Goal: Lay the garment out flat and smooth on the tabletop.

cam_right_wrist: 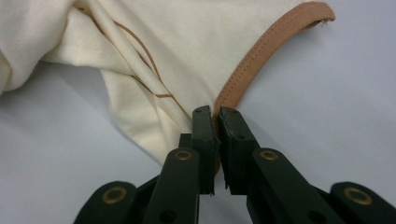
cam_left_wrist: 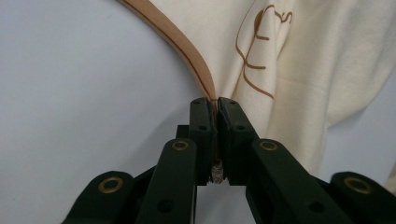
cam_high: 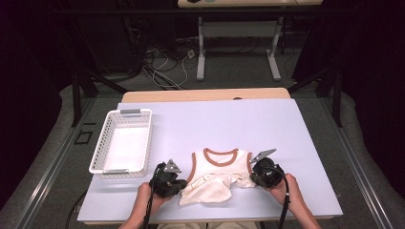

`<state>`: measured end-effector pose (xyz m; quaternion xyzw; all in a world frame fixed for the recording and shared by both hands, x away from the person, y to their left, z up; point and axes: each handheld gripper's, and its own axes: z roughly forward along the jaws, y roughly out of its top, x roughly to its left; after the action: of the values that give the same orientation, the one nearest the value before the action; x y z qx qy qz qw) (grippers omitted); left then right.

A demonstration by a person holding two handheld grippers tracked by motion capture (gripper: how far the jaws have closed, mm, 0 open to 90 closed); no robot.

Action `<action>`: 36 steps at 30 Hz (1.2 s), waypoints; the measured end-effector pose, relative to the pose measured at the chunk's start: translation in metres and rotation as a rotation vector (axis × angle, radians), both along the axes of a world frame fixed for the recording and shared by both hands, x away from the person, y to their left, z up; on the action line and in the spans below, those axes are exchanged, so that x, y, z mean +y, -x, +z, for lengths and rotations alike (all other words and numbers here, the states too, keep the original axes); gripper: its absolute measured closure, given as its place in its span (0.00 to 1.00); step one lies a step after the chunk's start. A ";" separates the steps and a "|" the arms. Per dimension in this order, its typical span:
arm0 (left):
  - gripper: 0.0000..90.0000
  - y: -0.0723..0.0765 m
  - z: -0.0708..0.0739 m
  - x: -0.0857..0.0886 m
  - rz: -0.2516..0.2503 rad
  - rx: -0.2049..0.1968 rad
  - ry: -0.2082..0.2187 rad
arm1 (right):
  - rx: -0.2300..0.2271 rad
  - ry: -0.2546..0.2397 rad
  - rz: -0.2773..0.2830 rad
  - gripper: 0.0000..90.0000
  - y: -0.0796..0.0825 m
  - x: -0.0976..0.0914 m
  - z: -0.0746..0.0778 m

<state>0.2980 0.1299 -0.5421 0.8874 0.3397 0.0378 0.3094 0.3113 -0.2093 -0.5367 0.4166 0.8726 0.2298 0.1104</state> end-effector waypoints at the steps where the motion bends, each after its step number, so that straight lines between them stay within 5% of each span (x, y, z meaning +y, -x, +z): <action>1: 0.93 0.000 0.000 0.000 0.001 0.000 0.003 | 0.003 0.014 0.004 0.94 0.000 -0.001 0.001; 2: 0.93 0.000 0.000 0.000 0.000 0.000 -0.001 | -0.020 -0.016 0.002 0.93 -0.001 0.000 -0.001; 3: 0.92 -0.001 0.000 0.000 -0.002 0.000 0.000 | 0.021 0.018 0.011 0.92 -0.001 -0.001 0.002; 5: 0.89 -0.001 0.001 0.000 0.000 -0.002 0.003 | 0.023 0.008 -0.010 0.88 0.000 -0.002 0.003; 8: 0.74 -0.004 0.008 0.003 0.018 -0.023 0.012 | 0.004 -0.041 0.006 0.78 -0.002 -0.005 0.005; 11: 0.56 -0.006 0.015 0.003 0.063 -0.056 0.044 | -0.003 -0.035 -0.009 0.68 -0.003 -0.005 0.011; 17: 0.43 -0.017 0.019 -0.004 0.104 -0.101 0.058 | -0.108 -0.099 -0.057 0.63 -0.011 -0.006 0.019; 23: 0.50 -0.033 0.016 -0.021 0.116 -0.128 0.051 | -0.151 -0.113 -0.098 0.69 -0.022 0.003 0.007; 32: 0.64 -0.043 -0.004 -0.044 0.066 -0.118 -0.025 | -0.135 -0.070 -0.111 0.79 -0.025 0.010 -0.011; 36: 0.72 -0.043 -0.009 -0.046 0.053 -0.125 -0.037 | -0.121 -0.119 -0.127 0.86 -0.025 0.008 -0.012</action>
<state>0.3406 0.0844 -0.5507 0.8795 0.3423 0.1077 0.3127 0.3358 -0.2012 -0.5492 0.4621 0.8210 0.2987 0.1522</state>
